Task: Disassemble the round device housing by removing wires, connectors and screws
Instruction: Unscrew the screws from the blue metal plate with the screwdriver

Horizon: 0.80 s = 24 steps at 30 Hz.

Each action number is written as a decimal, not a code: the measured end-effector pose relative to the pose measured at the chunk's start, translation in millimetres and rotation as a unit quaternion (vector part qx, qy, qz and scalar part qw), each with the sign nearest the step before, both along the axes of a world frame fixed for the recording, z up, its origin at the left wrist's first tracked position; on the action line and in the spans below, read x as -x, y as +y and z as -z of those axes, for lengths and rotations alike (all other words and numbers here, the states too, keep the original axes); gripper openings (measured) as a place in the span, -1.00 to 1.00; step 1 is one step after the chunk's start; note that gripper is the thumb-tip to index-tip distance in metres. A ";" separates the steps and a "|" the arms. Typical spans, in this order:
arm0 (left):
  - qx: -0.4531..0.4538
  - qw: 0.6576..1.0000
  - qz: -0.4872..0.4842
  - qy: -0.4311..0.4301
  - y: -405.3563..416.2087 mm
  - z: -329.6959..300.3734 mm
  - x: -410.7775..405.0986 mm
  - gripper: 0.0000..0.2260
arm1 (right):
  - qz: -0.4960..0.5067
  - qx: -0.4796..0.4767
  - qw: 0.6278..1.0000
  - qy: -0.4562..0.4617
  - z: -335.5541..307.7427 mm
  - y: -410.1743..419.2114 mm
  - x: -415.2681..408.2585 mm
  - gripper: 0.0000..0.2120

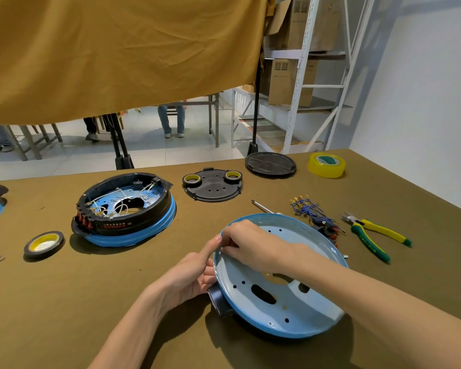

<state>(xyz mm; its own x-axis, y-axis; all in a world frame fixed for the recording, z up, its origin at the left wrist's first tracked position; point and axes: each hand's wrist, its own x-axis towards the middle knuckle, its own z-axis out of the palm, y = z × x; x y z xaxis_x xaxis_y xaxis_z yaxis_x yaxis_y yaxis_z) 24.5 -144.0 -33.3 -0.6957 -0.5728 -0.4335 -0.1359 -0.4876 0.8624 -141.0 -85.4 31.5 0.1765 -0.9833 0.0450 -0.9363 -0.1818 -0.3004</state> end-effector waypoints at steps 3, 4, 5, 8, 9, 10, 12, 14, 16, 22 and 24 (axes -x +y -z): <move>0.004 1.000 -0.007 -0.005 0.9 -0.9 1.2 -0.25 | -0.027 0.000 1.000 -0.011 -0.1 2.6 3.9 -0.88; 0.003 1.000 -0.005 -0.006 0.8 -1.2 1.0 -0.25 | -0.038 -0.002 0.999 -0.020 -1.3 3.3 5.3 -0.89; 0.001 1.000 0.000 -0.004 0.8 -1.7 0.4 -0.27 | -0.047 -0.002 0.998 -0.029 -2.4 3.5 6.8 -0.89; -0.008 1.000 0.011 -0.002 1.9 -4.2 -0.6 -0.27 | -0.031 0.017 0.998 -0.053 -3.6 2.8 9.1 -0.92; -0.009 1.000 0.010 -0.002 2.6 -5.5 -0.7 -0.27 | -0.012 0.022 0.998 -0.057 -3.5 2.3 8.8 -0.89; -0.007 1.000 0.008 -0.004 2.6 -5.8 -0.4 -0.26 | 0.004 0.022 0.998 -0.051 -3.1 1.7 7.8 -0.86; -0.006 1.000 0.005 -0.008 3.6 -7.3 0.2 -0.25 | 0.017 0.014 0.999 -0.030 -1.8 0.6 5.8 -0.82; -0.015 1.000 0.004 -0.004 5.0 -9.0 0.5 -0.30 | 0.009 0.006 1.000 -0.029 -2.4 0.1 4.5 -0.85; -0.017 1.000 0.001 -0.002 5.2 -9.4 0.7 -0.32 | -0.009 -0.008 1.000 -0.029 -4.7 -1.1 4.1 -0.87; -0.021 1.000 0.008 0.003 4.0 -8.8 -0.8 -0.32 | -0.009 -0.018 0.998 -0.065 -6.8 1.4 7.9 -0.89; -0.016 1.000 0.012 0.005 2.9 -7.6 -1.8 -0.34 | 0.023 -0.008 0.999 -0.047 -5.4 2.9 7.0 -0.77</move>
<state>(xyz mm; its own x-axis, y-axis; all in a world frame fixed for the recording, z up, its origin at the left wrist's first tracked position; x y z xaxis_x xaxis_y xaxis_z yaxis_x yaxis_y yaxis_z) 26.3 -141.1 -25.6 -0.7133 -0.5420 -0.4443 -0.1389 -0.5121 0.8476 -147.9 -82.5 36.9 0.1269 -0.9910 0.0424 -0.9114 -0.1333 -0.3894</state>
